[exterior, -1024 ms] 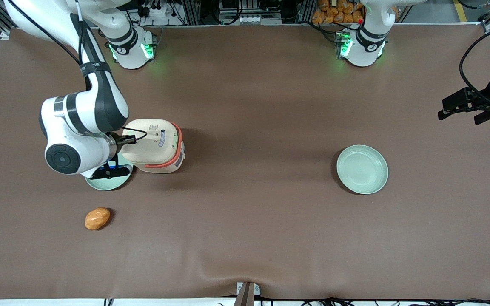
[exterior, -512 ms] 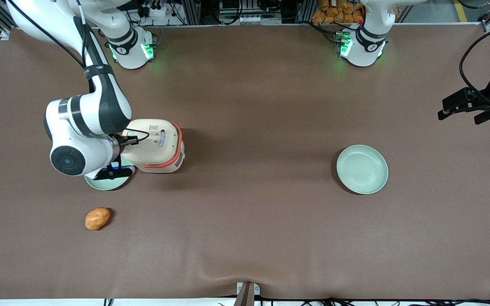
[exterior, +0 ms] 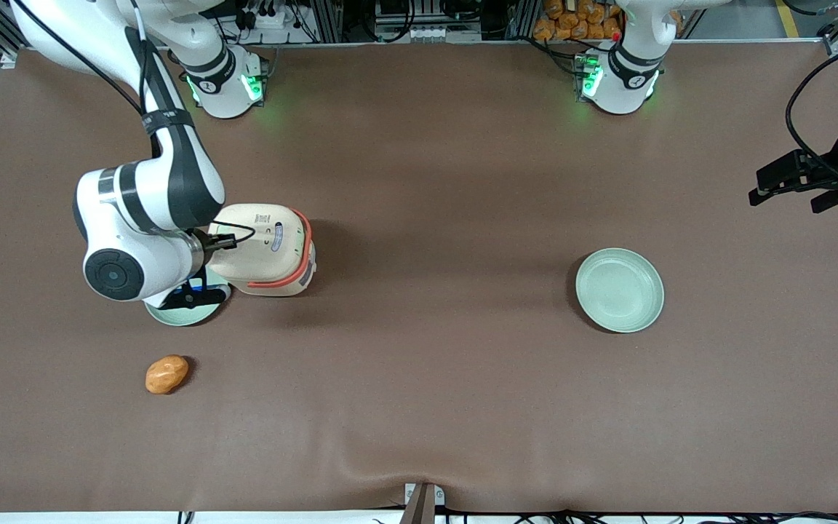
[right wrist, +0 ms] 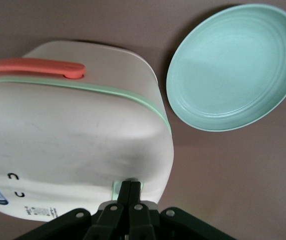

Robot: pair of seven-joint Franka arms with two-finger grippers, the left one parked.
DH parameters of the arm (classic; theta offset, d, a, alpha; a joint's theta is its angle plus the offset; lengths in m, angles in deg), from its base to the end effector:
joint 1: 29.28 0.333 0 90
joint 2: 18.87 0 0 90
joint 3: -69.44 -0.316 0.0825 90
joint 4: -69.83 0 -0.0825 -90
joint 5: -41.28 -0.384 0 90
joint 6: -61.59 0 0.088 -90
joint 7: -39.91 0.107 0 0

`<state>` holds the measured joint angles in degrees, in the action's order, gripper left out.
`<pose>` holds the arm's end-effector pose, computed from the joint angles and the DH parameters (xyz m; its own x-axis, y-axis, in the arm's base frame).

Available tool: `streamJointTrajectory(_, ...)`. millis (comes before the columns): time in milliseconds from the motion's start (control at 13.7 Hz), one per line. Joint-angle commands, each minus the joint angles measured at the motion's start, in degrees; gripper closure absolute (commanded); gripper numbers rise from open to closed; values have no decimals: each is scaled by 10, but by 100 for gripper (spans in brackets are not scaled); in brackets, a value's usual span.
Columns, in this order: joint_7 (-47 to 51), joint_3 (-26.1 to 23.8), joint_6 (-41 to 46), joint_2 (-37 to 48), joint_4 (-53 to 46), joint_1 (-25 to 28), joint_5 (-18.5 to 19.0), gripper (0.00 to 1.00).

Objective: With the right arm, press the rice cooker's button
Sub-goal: 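Press the cooker's green button with the closed right gripper fingertips, then pull the right gripper back from the cooker as the lid opens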

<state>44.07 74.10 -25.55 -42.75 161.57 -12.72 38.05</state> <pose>0.5961 0.1373 0.3616 0.8736 0.1031 -0.4756 0.1261 -0.9919 0.0166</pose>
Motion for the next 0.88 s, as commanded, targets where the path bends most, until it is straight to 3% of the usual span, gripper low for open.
streamJointTrajectory(0,6,4,34,9,-69,8,-4,85)
streamJointTrajectory(439,8,1,25,62,-104,6,1,39)
streamJointTrajectory(585,7,1,7,85,-104,-1,2,5)
streamJointTrajectory(805,1,-31,-8,122,-104,-53,2,0)
